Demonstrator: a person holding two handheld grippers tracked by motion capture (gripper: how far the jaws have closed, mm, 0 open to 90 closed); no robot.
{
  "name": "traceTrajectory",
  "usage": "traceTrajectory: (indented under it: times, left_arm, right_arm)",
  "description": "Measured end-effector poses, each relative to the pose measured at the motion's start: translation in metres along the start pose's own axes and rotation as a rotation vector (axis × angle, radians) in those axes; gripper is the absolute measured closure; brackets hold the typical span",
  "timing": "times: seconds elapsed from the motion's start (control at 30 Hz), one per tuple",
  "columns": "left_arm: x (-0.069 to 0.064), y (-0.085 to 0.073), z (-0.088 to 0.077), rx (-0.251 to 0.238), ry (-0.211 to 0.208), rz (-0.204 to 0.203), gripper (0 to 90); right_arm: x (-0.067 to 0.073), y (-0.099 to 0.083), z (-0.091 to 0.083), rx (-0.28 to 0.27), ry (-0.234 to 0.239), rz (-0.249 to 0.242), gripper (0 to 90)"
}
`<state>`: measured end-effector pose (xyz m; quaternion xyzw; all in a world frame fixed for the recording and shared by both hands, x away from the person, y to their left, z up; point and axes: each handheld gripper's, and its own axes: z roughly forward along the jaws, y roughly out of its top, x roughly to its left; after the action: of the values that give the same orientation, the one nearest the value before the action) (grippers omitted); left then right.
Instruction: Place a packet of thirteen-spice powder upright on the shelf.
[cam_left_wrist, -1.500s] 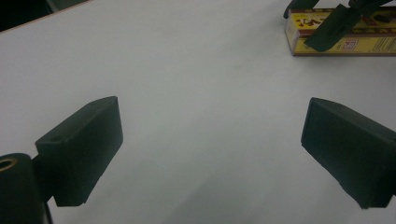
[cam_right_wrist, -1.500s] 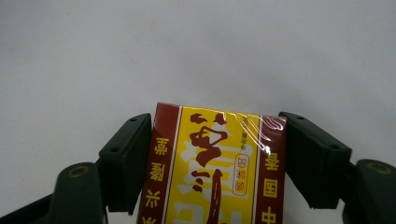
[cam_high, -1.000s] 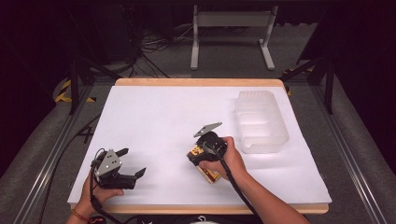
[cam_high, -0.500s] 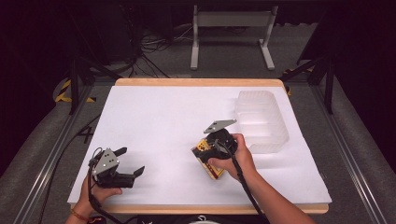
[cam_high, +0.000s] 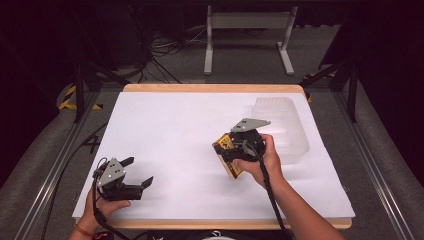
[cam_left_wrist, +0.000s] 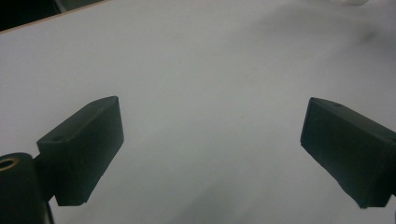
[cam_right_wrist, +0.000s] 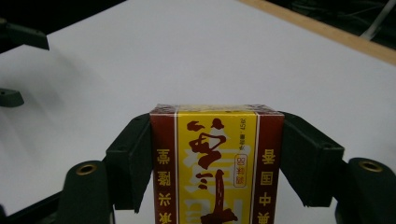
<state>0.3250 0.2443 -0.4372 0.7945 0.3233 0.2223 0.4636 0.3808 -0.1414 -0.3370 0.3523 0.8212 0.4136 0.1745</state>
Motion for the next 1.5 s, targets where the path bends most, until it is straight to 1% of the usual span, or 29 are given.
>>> traceTrajectory:
  times: [0.07, 0.1, 0.13, 0.17, 0.27, 0.3, 0.33, 0.37, 0.47, 0.53, 0.57, 0.6, 0.67, 0.77, 0.83, 0.87, 0.9, 0.93, 1.03, 1.13, 1.17, 1.3, 1.4, 1.5]
  left_arm:
    - [0.0, 0.0, 0.0, 0.003, -0.003, 0.002, 6.6]
    - [0.0, 0.0, 0.0, 0.003, -0.003, 0.002, 6.6]
    - [-0.001, 0.0, 0.001, 0.003, -0.004, 0.004, 6.6]
    - [-0.001, 0.0, 0.0, 0.004, -0.004, 0.004, 6.6]
    - [0.0, 0.0, 0.0, 0.005, -0.002, 0.005, 6.6]
    - [0.0, 0.0, 0.0, 0.005, -0.003, 0.004, 6.6]
    - [0.0, 0.0, 0.0, 0.005, -0.003, 0.004, 6.6]
    - [0.0, 0.0, 0.0, 0.005, -0.003, 0.004, 6.6]
    - [-0.001, 0.0, 0.001, 0.01, -0.004, 0.005, 6.6]
    - [-0.001, 0.0, 0.002, 0.013, -0.005, 0.01, 6.6]
    - [-0.001, -0.001, 0.002, 0.014, -0.006, 0.007, 6.6]
    - [-0.002, -0.001, 0.002, 0.017, -0.006, 0.009, 6.6]
    - [-0.002, -0.001, 0.003, 0.024, -0.01, 0.013, 6.6]
    - [-0.002, -0.001, 0.003, 0.029, -0.013, 0.017, 6.6]
    - [-0.003, -0.001, 0.004, 0.032, -0.013, 0.015, 6.6]
    - [-0.003, -0.001, 0.004, 0.032, -0.014, 0.015, 6.6]
    - [-0.003, -0.001, 0.004, 0.032, -0.014, 0.015, 6.6]
    - [-0.002, -0.001, 0.004, 0.033, -0.012, 0.019, 6.6]
    - [-0.003, -0.001, 0.005, 0.041, -0.015, 0.022, 6.6]
    - [-0.004, -0.001, 0.006, 0.044, -0.015, 0.026, 6.6]
    - [-0.004, -0.001, 0.006, 0.045, -0.013, 0.025, 6.6]
    - [-0.005, -0.001, 0.006, 0.048, -0.011, 0.029, 6.6]
    - [-0.005, -0.001, 0.006, 0.048, -0.01, 0.029, 6.6]
    - [-0.005, -0.001, 0.006, 0.049, -0.01, 0.032, 6.6]
  right_arm:
    - [-0.004, 0.003, -0.005, -0.017, -0.015, -0.005, 32.4]
    - [-0.004, 0.003, -0.005, -0.017, -0.015, -0.005, 32.4]
    - [-0.007, 0.005, -0.008, -0.03, -0.018, -0.008, 32.4]
    - [-0.011, 0.007, -0.013, -0.045, -0.044, -0.015, 32.4]
    - [-0.018, 0.01, -0.018, -0.066, -0.062, -0.015, 32.4]
    - [-0.02, 0.011, -0.02, -0.073, -0.085, -0.018, 32.4]
    - [-0.02, 0.011, -0.02, -0.073, -0.085, -0.018, 32.4]
    - [-0.023, 0.012, -0.021, -0.084, -0.094, -0.016, 32.4]
    - [-0.033, 0.014, -0.027, -0.118, -0.088, 0.017, 32.4]
    - [-0.038, 0.016, -0.03, -0.138, -0.102, 0.018, 32.4]
    - [-0.04, 0.016, -0.03, -0.141, -0.109, 0.011, 32.4]
    - [-0.042, 0.016, -0.031, -0.143, -0.114, 0.015, 32.3]
    - [-0.046, 0.017, -0.032, -0.141, -0.138, 0.02, 32.3]
    - [-0.056, 0.017, -0.033, -0.144, -0.162, 0.04, 32.4]
    - [-0.066, 0.016, -0.034, -0.142, -0.198, 0.056, 32.3]
    - [-0.068, 0.015, -0.034, -0.14, -0.208, 0.059, 32.3]
    - [-0.068, 0.015, -0.034, -0.14, -0.208, 0.059, 32.3]
    - [-0.072, 0.014, -0.034, -0.136, -0.223, 0.06, 32.3]
    - [-0.083, 0.009, -0.034, -0.133, -0.228, 0.087, 32.3]
    - [-0.094, 0.003, -0.034, -0.12, -0.261, 0.105, 32.3]
    - [-0.098, 0.001, -0.035, -0.12, -0.261, 0.122, 32.3]
    - [-0.107, -0.004, -0.035, -0.11, -0.291, 0.139, 32.3]
    - [-0.112, -0.008, -0.035, -0.105, -0.304, 0.152, 32.3]
    - [-0.118, -0.012, -0.036, -0.111, -0.313, 0.176, 32.3]
